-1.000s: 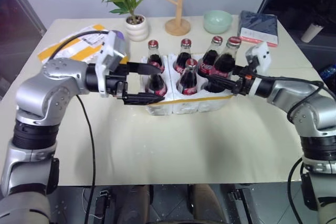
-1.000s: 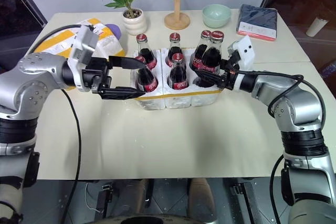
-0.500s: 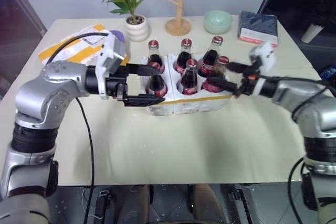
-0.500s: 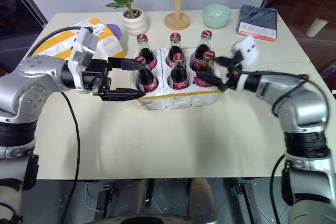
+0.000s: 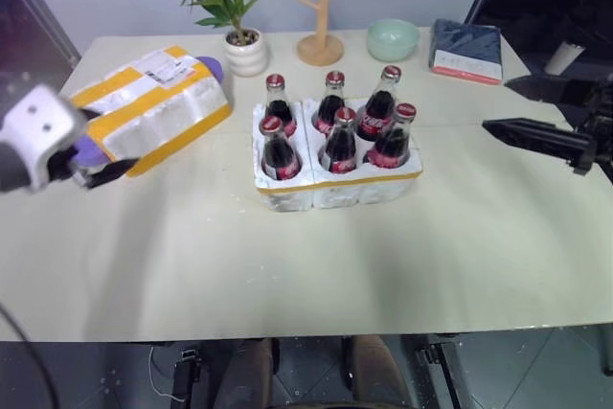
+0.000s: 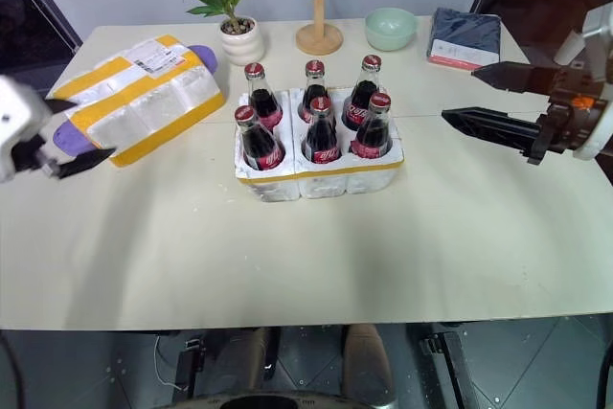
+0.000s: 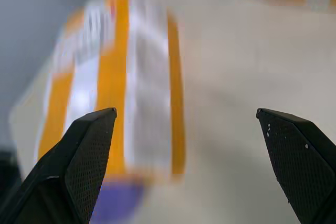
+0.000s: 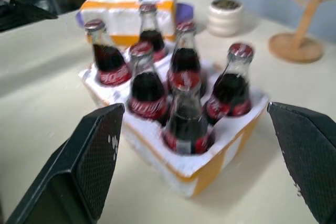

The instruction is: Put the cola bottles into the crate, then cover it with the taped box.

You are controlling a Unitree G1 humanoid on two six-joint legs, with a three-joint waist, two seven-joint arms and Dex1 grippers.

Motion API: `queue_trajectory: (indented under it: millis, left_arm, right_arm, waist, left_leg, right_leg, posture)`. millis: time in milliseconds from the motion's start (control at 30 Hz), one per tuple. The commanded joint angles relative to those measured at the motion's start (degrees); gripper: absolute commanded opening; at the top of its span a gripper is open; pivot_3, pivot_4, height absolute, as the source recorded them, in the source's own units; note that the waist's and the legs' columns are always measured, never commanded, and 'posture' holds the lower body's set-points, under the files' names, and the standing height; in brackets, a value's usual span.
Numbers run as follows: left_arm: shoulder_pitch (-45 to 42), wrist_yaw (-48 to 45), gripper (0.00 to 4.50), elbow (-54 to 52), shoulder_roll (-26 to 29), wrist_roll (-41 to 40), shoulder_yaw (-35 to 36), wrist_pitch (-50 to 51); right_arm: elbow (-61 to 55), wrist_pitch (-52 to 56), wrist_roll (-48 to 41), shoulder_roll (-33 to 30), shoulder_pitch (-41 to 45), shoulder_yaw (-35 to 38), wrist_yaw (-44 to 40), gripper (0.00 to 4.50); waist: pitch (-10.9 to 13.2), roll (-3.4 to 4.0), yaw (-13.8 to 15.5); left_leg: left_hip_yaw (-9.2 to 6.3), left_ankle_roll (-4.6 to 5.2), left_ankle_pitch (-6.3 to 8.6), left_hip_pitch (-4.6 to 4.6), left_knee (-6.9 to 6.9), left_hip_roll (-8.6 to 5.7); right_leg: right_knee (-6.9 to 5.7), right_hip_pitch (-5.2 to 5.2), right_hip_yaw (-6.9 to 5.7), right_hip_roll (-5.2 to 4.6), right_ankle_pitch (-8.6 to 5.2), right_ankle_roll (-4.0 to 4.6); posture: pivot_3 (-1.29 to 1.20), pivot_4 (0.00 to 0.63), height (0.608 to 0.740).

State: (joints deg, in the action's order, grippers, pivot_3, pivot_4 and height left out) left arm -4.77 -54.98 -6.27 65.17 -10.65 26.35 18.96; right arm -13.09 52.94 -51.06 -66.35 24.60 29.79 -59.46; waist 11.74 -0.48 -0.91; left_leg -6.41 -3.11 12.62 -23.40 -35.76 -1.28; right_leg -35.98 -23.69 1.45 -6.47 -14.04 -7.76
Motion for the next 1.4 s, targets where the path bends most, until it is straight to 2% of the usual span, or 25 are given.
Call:
queue_trajectory:
  millis: [33,133,267,567,1000,1267,1367,1400]
  left_arm:
    - [2.72,3.81,4.5,3.57,1.97,6.95,2.34,-5.27]
    - [2.08,13.13,4.5,11.31,1.96,16.19,-3.8,-9.99]
    - [-4.56,24.35,4.5,20.83,-2.32,24.45,-13.04,-12.91]
    - [-18.33,40.51,4.5,40.3,-9.26,33.22,-24.04,-21.43]
    - [-36.3,46.99,4.5,65.06,-12.79,38.81,-34.37,-29.94]
    - [-43.77,48.62,4.5,75.45,-15.3,40.56,-38.44,-30.9]
    - [-45.09,48.6,3.62,77.06,-15.9,40.4,-38.95,-31.09]
    - [-45.45,48.53,3.1,77.38,-16.07,40.31,-39.03,-31.17]
  right_arm:
    - [0.07,-2.25,0.31,-1.63,-0.45,1.57,-2.89,4.47]
    - [0.74,-3.55,1.03,-1.31,0.34,-0.02,-3.26,4.47]
    - [0.82,-3.47,0.29,-1.07,1.94,-0.77,-2.91,4.47]
    - [0.54,-2.01,-0.59,-2.27,2.48,0.87,-2.59,4.47]
    - [-0.14,-0.87,-1.22,-2.53,1.23,3.85,-1.55,4.47]
    - [-1.16,-0.78,-1.6,-1.99,-0.83,6.41,0.39,4.47]
    - [-1.57,-0.66,-1.53,-1.99,-2.15,7.81,1.15,4.5]
    - [-1.85,-0.58,-1.65,-1.94,-2.64,8.31,1.33,4.5]
  waist:
    - [0.0,0.0,0.39]
    - [0.0,-0.01,0.33]
    - [-0.02,0.03,0.17]
    - [-0.04,-0.06,0.18]
    - [-0.05,-0.07,0.15]
    - [-0.05,-0.07,0.18]
    - [-0.05,-0.08,0.18]
    - [-0.05,-0.08,0.17]
  left_leg:
    - [0.0,0.0,0.0,0.0,-0.01,0.0]
    - [0.01,-0.01,0.0,-0.01,-0.02,0.0]
    - [0.06,-0.01,0.0,-0.01,0.01,0.0]
    - [0.05,-0.01,0.0,-0.03,-0.02,-0.01]
    - [0.05,-0.01,0.0,-0.05,-0.1,-0.04]
    - [0.05,-0.01,0.0,-0.06,-0.12,-0.04]
    - [0.05,-0.01,0.0,-0.06,-0.13,-0.05]
    - [0.05,-0.01,0.0,-0.06,-0.13,-0.05]
  right_leg:
    - [0.0,0.01,0.0,0.0,-0.01,0.01]
    - [0.04,0.05,-0.01,-0.03,-0.02,0.03]
    - [0.0,0.01,-0.01,-0.04,0.0,-0.02]
    - [-0.14,-0.05,-0.02,-0.04,0.14,-0.25]
    - [-0.15,-0.03,-0.03,-0.05,0.15,-0.27]
    - [-0.17,-0.02,-0.03,-0.05,0.16,-0.29]
    - [-0.17,-0.02,-0.03,-0.05,0.16,-0.29]
    - [-0.17,-0.02,-0.03,-0.05,0.16,-0.3]
  posture:
    - [0.0,0.15,0.739]
    - [0.0,0.15,0.739]
    - [0.0,0.15,0.739]
    - [0.0,0.15,0.739]
    - [0.0,0.15,0.739]
    - [0.0,0.15,0.739]
    - [0.0,0.15,0.739]
    - [0.0,0.15,0.739]
